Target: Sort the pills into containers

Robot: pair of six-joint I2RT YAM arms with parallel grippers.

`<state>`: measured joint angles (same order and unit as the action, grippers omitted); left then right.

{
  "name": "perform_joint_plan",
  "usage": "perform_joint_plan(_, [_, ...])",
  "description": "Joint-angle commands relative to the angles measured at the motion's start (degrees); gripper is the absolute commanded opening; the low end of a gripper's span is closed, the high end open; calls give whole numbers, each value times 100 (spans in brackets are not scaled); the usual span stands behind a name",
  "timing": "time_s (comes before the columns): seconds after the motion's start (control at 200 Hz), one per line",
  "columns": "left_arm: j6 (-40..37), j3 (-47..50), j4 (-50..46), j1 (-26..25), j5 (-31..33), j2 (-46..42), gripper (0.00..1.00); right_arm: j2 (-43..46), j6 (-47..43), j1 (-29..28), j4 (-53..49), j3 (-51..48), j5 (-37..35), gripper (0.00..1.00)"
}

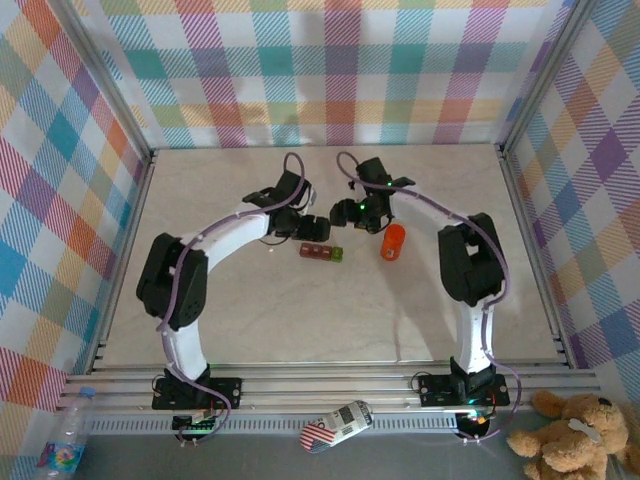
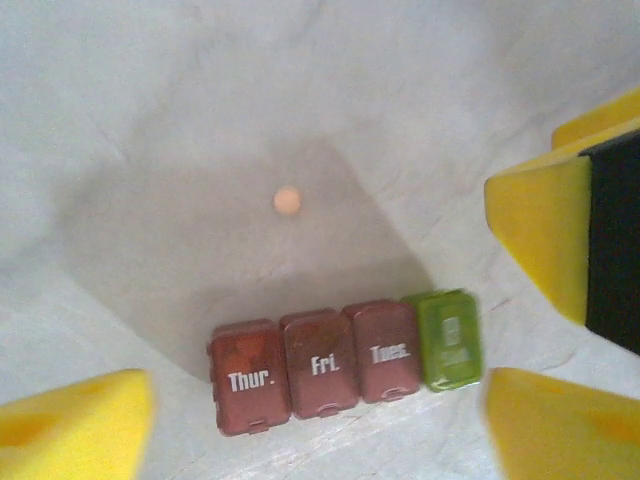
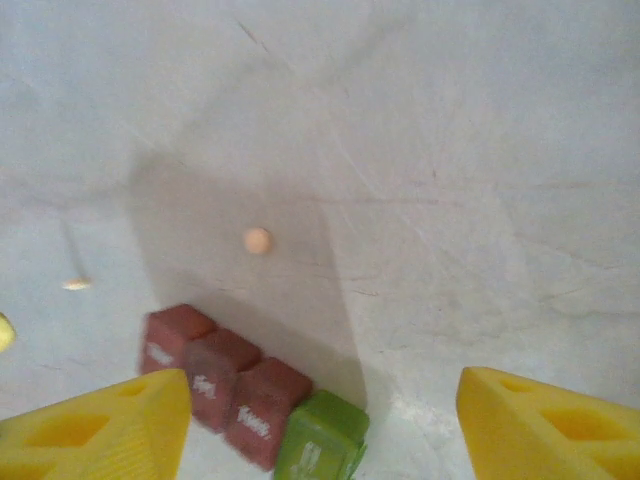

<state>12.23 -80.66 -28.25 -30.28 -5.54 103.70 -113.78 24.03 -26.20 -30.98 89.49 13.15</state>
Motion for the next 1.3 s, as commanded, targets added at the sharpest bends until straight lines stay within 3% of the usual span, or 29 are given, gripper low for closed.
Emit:
perform_joint_plan(0.0, [-118,209,543,113,466,-938,100,792,107,112,69,250,97,76])
perform_joint_plan(0.205, [-371,1446,1627,538,1119,-2729,100,2152,29,738,357,-488,-430,100])
perform_joint_plan(0.36, [-484,2926,2912,1055,1863,-4382,100,3003,104,1430,638,-1376,-1416,99])
perform_joint_plan(0.46, [-1299,4042,4077,1253,2393,-5207,100,3371,129,1737,1036,-2133,-2439,99])
perform_joint_plan(0.515, [-1623,4319,4089,1368,2638,-5384,100,3556,68,1822,1452,-2638,-2996,99])
perform_joint_plan(0.625, [-1946,4678,3626,1696,2532,-5386,100,3755,-158,1915,2388,-3629,-3741,99])
perform_joint_plan(0.74, [-2011,5378,4360,1934,2487,-5228,100,3752,-296,1986,3166,-4384,-4098,99])
perform_joint_plan(0.95, [-1882,5890,5591,2102,2083,-4187,100,3201,-870,2013,4211,-5170,-4548,99])
perform_joint_plan(1.16, [-1676,6174,7266,2202,1928,-2645,100,2916,-2004,2024,6329,-5908,-3799,99])
perform_joint_plan(1.205, [-1569,6064,7341,2310,1632,-2439,100,2903,-1988,2116,6639,-6136,-3456,99])
perform_joint_plan(1.245, [-1579,6023,7461,2340,1493,-2218,100,2793,-2162,2148,7550,-6448,-3158,99])
perform_joint_plan(1.29, [-1609,6058,7810,2360,1349,-1847,100,2898,-2256,2161,7462,-6517,-2695,100])
